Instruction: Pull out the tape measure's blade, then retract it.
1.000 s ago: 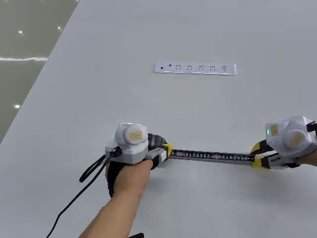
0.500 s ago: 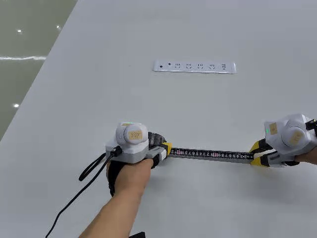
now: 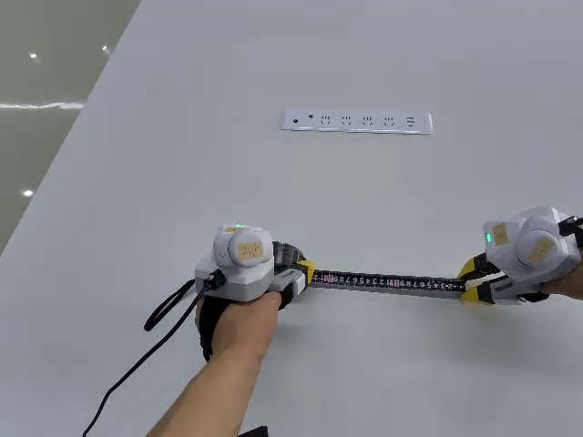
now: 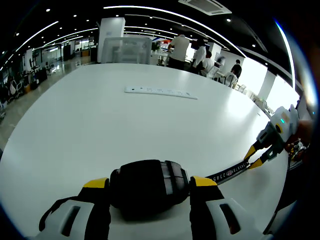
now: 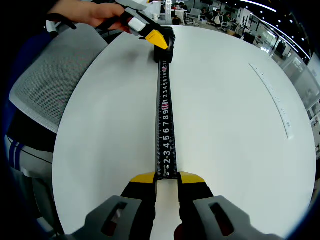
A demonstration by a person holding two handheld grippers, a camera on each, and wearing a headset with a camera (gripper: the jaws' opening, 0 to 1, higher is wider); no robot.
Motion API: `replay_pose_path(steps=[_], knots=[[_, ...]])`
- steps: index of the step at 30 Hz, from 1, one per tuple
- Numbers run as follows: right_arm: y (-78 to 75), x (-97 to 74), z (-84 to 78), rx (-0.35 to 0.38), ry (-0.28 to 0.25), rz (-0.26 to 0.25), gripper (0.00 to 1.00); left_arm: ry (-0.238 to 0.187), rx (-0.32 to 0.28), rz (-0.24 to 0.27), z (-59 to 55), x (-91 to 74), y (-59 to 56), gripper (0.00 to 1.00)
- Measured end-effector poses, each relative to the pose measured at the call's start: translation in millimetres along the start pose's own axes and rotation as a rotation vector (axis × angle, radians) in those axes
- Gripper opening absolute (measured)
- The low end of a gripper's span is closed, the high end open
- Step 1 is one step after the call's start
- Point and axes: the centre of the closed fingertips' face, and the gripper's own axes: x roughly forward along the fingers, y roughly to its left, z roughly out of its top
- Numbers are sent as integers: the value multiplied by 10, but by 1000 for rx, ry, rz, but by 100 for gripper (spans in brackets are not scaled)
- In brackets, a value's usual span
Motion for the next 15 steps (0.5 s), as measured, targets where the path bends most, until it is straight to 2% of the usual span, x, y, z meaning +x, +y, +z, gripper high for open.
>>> replay_pose_path(steps=[15], knots=[[-3,-8,7,25,2,-5,12,-17,26,-13,6,-7,3,58]])
